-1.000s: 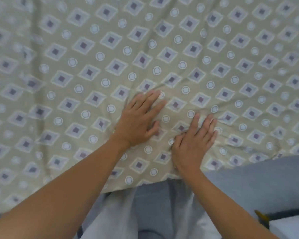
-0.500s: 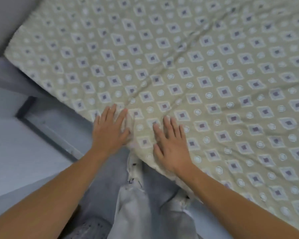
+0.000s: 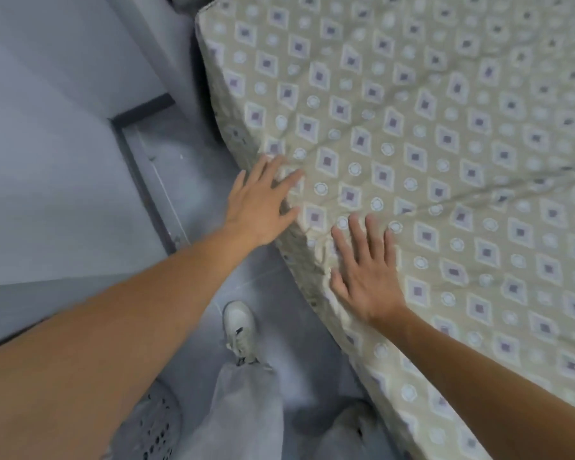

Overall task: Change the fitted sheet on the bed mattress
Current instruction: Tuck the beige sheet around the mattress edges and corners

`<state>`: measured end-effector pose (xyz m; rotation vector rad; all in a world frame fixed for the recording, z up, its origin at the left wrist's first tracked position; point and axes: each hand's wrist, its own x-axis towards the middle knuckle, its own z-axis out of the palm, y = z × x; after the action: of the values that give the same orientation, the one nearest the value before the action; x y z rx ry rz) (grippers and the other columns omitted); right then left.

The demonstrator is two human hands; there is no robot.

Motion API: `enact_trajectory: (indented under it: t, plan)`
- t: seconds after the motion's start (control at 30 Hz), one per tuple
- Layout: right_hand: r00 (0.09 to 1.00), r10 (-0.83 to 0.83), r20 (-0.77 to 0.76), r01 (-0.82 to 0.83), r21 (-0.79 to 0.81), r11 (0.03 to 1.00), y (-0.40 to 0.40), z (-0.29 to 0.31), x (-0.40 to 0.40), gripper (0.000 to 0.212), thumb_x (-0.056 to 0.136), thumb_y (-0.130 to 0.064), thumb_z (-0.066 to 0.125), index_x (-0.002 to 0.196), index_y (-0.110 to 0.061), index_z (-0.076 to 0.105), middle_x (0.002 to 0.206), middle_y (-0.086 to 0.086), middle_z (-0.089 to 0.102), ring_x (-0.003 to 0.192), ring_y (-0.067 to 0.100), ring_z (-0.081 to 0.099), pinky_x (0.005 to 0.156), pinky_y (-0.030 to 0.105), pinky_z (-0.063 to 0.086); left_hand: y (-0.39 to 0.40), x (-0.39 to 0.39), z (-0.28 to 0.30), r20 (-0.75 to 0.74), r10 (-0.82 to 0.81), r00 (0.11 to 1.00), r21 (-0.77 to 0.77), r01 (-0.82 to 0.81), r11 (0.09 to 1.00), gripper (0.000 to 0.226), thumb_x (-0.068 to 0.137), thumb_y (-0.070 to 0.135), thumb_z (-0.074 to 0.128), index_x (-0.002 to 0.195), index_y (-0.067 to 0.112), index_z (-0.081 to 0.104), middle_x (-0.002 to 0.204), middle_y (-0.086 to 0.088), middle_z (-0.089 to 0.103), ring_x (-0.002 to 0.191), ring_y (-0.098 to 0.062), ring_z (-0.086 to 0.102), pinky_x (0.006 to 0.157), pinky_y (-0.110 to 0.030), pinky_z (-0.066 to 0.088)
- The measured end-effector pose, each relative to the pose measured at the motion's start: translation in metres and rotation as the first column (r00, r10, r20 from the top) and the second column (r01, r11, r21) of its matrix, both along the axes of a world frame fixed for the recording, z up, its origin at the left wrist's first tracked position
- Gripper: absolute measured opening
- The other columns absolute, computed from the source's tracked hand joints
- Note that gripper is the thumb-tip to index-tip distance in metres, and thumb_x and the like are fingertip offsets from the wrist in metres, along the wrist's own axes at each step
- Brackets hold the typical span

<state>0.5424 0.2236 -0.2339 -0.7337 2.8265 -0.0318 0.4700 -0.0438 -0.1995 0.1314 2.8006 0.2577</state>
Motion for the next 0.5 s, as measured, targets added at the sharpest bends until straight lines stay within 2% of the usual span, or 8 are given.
enact_trajectory:
  t: [0.17,0.23,0.3,0.33,0.37,0.4,0.43,0.5]
  plan:
    - [0.999,0.021,-0.042,-0.021,0.007,1.000,-0.007,0.003,-0.004,0.075,0.103,-0.044,0.043,0.168,-0.014,0.019,0.175,0.019,0.005,0.161,0.044,0.000,0.123,0.071,0.013,-0.020,-0.004,-0.009,-0.017,-0.028,0.999,0.112,0.030,0.993,0.067,0.105,0.054,0.044,0.165,0.043,0.016,0.175,0.005,0.000,0.162,-0.021,-0.005,0.128,-0.054,0.018]
    - [0.972,0.224,-0.067,-0.226,-0.024,0.974,-0.008,0.006,-0.005,0.072,0.101,-0.035,0.046,0.166,-0.012,0.025,0.174,0.018,0.010,0.161,0.042,0.006,0.122,0.072,0.016,-0.022,0.010,-0.012,-0.053,-0.006,0.999,0.166,0.015,0.986,0.068,0.104,0.041,0.051,0.165,0.037,0.021,0.175,0.002,0.006,0.161,-0.023,0.005,0.126,-0.053,0.024]
    - [0.828,0.559,-0.037,-0.560,-0.022,0.828,-0.017,0.007,-0.018,0.061,0.095,-0.029,0.047,0.152,-0.008,0.053,0.166,0.018,0.035,0.160,0.039,0.018,0.124,0.069,0.018,-0.022,0.029,-0.013,-0.095,0.070,0.993,0.214,-0.048,0.976,0.070,0.101,0.031,0.054,0.164,0.033,0.024,0.174,0.001,0.010,0.158,-0.026,0.017,0.119,-0.051,0.033]
    - [0.732,0.681,0.000,-0.681,-0.018,0.732,-0.022,0.006,-0.027,0.051,0.091,-0.029,0.049,0.133,-0.008,0.068,0.149,0.017,0.055,0.155,0.038,0.031,0.126,0.066,0.017,-0.020,0.041,-0.015,-0.094,0.124,0.988,0.229,-0.100,0.968,0.070,0.101,0.028,0.054,0.164,0.031,0.025,0.173,0.001,0.013,0.155,-0.027,0.022,0.115,-0.050,0.036]
    - [0.655,0.755,0.019,-0.755,-0.010,0.655,-0.026,0.006,-0.036,0.038,0.088,-0.029,0.052,0.110,-0.009,0.076,0.122,0.013,0.067,0.143,0.037,0.046,0.127,0.063,0.017,-0.018,0.052,-0.018,-0.075,0.178,0.981,0.236,-0.156,0.959,0.069,0.101,0.026,0.053,0.164,0.030,0.025,0.172,0.000,0.015,0.152,-0.028,0.028,0.111,-0.050,0.039]
    - [0.590,0.807,0.034,-0.807,0.004,0.590,-0.031,0.008,-0.042,0.029,0.085,-0.029,0.055,0.091,-0.011,0.077,0.097,0.008,0.067,0.126,0.035,0.055,0.127,0.061,0.018,-0.015,0.063,-0.020,-0.038,0.222,0.974,0.229,-0.208,0.951,0.068,0.101,0.026,0.053,0.163,0.028,0.027,0.170,-0.001,0.019,0.149,-0.029,0.032,0.108,-0.051,0.041]
    - [0.523,0.851,0.046,-0.852,0.012,0.523,-0.035,0.011,-0.048,0.027,0.084,-0.030,0.057,0.079,-0.012,0.076,0.080,0.005,0.062,0.109,0.032,0.057,0.127,0.059,0.019,-0.012,0.075,-0.023,0.003,0.266,0.964,0.214,-0.260,0.941,0.066,0.100,0.026,0.053,0.162,0.026,0.030,0.168,-0.003,0.025,0.146,-0.030,0.035,0.106,-0.051,0.043]
    - [0.407,0.905,0.125,-0.913,0.029,0.407,-0.042,0.019,-0.059,0.033,0.085,-0.032,0.056,0.069,-0.012,0.076,0.066,0.004,0.057,0.092,0.030,0.056,0.125,0.056,0.025,-0.007,0.097,-0.032,0.051,0.342,0.938,0.193,-0.345,0.918,0.064,0.097,0.026,0.056,0.159,0.023,0.037,0.161,-0.006,0.037,0.141,-0.030,0.042,0.101,-0.051,0.046]
